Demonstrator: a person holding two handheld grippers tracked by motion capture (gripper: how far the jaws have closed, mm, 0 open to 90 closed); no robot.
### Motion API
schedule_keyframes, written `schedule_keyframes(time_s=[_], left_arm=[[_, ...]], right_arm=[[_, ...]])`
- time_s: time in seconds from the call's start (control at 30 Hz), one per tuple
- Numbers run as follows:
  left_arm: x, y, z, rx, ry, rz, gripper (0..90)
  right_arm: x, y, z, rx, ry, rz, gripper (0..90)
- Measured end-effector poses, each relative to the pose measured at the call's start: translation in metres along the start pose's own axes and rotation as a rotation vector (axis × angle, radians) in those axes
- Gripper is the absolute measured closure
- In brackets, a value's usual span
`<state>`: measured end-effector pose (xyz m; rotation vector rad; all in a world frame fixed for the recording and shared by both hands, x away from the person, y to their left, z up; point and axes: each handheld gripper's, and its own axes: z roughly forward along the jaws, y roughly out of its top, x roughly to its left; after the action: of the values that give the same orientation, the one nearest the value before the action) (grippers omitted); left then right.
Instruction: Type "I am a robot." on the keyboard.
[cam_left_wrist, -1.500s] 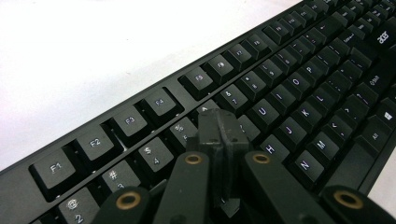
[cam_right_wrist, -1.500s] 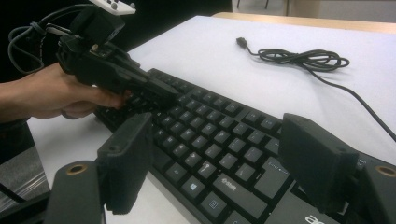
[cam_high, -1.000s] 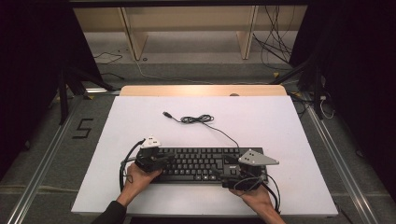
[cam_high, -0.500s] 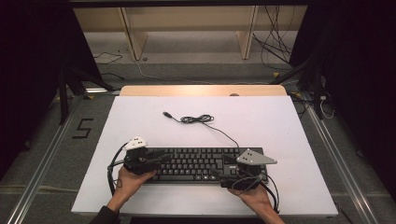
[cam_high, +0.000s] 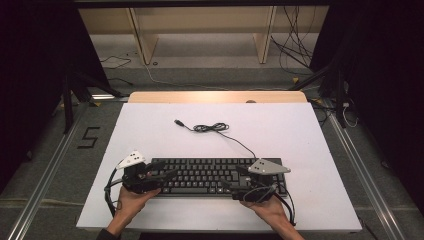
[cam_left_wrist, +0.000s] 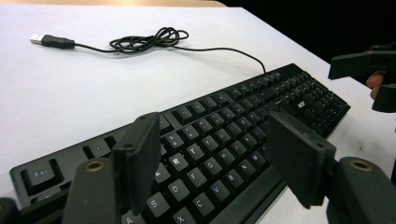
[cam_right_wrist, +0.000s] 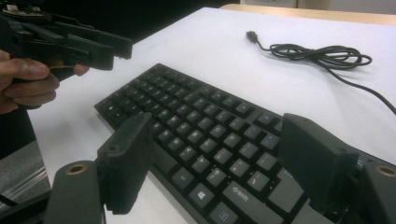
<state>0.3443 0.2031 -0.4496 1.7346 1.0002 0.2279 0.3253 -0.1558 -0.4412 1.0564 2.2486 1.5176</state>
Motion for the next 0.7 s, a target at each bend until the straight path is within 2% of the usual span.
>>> schedule_keyframes(time_s=[0.47, 0.57, 0.7], left_arm=[[-0.001, -0.008, -0.012, -0.028, 0.003, -0.002, 30.3], [-0.001, -0.009, -0.014, -0.031, 0.008, 0.003, 30.3], [-0.001, -0.011, -0.015, -0.029, 0.010, 0.006, 30.3]], right_arm=[[0.001, 0.006, 0.022, 0.067, 0.022, -0.026, 32.9], [0.001, 0.006, 0.027, 0.088, 0.019, -0.030, 37.0], [0.002, 0.006, 0.034, 0.112, 0.024, -0.040, 49.6]])
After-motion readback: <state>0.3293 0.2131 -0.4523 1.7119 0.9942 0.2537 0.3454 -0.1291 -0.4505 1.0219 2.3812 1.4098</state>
